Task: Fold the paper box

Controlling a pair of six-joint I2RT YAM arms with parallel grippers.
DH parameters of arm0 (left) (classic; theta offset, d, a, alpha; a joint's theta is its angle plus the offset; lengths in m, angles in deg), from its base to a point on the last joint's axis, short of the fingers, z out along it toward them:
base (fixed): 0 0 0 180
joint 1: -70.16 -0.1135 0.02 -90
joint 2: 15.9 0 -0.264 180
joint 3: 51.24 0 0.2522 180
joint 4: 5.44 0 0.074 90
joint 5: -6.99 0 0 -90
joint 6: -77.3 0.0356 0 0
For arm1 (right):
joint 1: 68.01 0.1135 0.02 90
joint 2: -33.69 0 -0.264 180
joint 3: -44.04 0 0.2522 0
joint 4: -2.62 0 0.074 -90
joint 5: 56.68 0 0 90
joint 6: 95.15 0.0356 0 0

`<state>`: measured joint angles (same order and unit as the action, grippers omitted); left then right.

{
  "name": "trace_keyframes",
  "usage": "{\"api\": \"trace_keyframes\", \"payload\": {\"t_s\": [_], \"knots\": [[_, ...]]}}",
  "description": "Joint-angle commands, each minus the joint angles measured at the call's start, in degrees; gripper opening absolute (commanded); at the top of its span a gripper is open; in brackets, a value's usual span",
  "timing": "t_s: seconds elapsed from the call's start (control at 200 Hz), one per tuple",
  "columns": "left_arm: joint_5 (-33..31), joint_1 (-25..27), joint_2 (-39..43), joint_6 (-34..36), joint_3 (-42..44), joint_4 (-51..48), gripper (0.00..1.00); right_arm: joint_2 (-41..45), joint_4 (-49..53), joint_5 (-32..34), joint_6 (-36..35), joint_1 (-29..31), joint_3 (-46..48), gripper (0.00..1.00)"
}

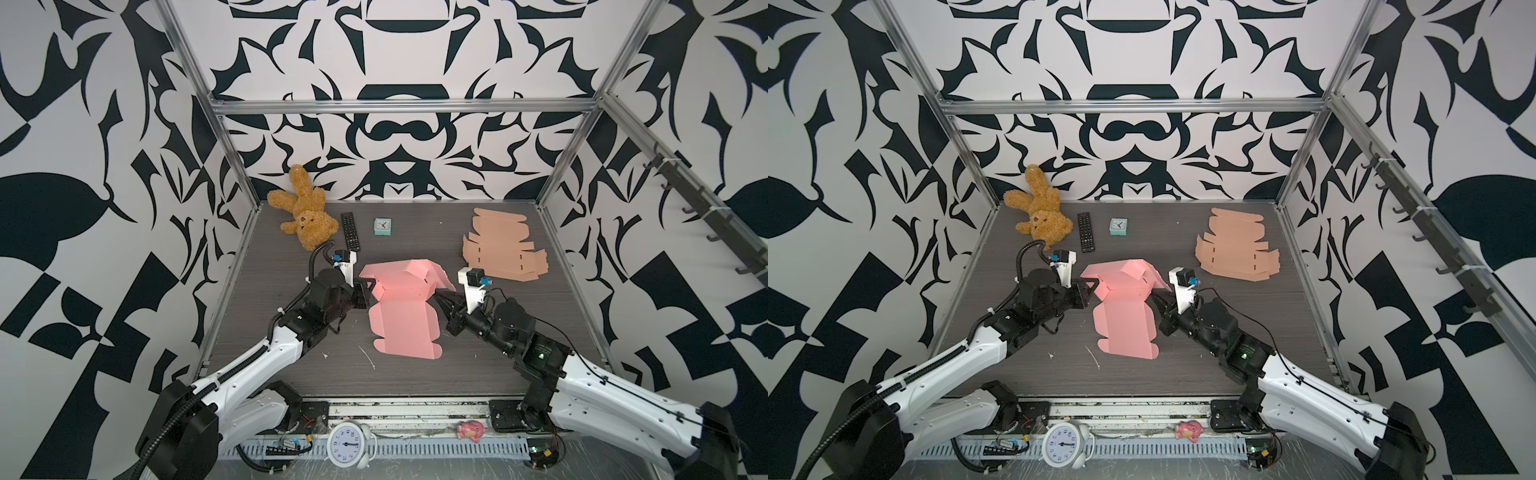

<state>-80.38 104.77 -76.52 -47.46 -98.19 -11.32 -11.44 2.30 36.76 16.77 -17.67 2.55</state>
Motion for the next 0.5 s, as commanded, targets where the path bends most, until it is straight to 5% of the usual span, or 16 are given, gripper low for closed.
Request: {"api": "trace_keyframes", "payload": {"t_s": [0.0,0.495], "knots": [[0.62,-0.25,0.25,-0.92,0.97,1.52,0.06,-1.33,-3.84,0.85,1.07,0.20,-2.67,0.06],[1.67,-0.24,-0.95,-1.71,1.33,3.18,0.06,-5.47,-5.31,0.69,3.45,0.21,-3.66,0.07]]}}
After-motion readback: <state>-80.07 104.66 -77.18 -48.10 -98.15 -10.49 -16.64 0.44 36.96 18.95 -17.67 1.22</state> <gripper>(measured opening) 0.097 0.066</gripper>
